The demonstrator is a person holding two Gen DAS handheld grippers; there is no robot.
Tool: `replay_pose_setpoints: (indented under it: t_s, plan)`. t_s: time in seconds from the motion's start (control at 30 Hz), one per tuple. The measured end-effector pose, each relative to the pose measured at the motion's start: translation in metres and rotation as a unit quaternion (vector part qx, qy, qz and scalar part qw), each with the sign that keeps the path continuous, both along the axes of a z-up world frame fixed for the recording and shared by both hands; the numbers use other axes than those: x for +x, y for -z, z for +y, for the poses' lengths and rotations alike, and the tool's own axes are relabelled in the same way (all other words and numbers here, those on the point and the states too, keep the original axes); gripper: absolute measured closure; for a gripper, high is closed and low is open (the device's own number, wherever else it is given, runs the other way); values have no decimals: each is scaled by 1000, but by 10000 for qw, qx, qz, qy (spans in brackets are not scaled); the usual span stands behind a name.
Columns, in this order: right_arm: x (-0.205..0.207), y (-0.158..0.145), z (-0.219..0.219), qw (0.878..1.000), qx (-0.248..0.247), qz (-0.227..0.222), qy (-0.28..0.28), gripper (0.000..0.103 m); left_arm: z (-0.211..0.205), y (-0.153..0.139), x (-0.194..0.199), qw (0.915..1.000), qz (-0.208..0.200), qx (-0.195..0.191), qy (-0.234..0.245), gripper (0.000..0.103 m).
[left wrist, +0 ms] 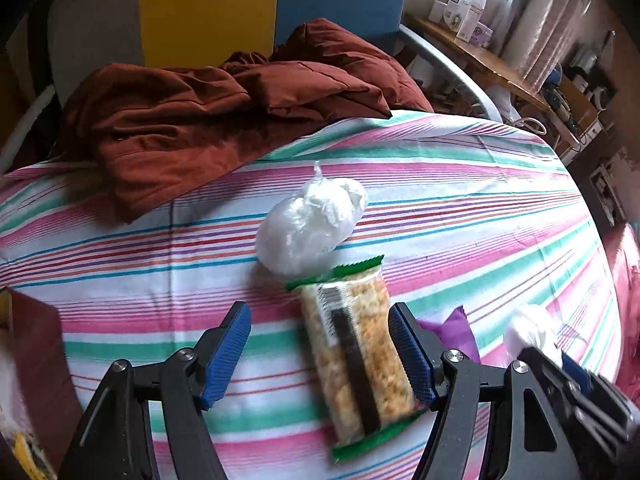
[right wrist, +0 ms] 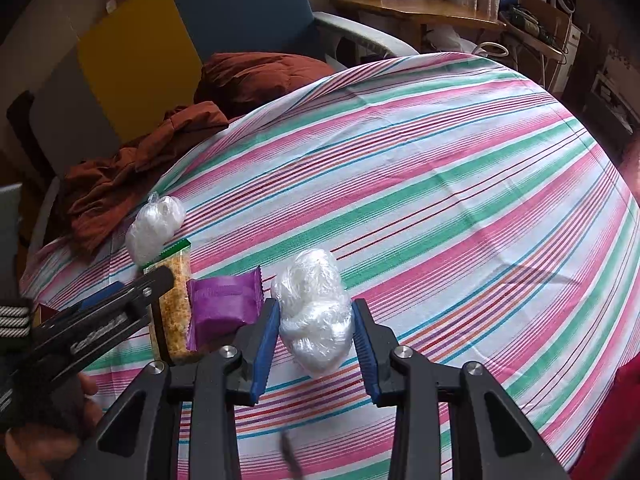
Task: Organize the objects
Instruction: 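Grasp the cracker bar with the left tool while the right tool grasps a cotton-ball bag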
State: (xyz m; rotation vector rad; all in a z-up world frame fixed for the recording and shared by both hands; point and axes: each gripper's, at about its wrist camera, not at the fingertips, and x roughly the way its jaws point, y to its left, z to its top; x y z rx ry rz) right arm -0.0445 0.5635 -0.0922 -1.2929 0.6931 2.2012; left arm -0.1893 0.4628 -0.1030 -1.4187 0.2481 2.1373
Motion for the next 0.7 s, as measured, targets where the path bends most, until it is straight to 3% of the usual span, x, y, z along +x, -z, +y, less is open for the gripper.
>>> replay_pose_setpoints:
  t_s: [0.17, 0.27, 0.53, 0.7]
  plan:
    - [1, 0, 0, 10000, -3, 7, 18, 67, 16, 15, -1, 9996, -1, -222, 147, 30]
    - [0, 2, 2, 10000, -36, -2, 24, 67, 15, 18, 6, 9991, 249, -229, 274, 29]
    - [-2, 3, 0, 10000, -4, -1, -86, 67, -21, 17, 30, 9976, 439, -174, 513, 51]
    - [-3, 5, -1, 9999, -41, -6, -148, 67, -40, 17, 54, 9964, 587, -210, 577, 52]
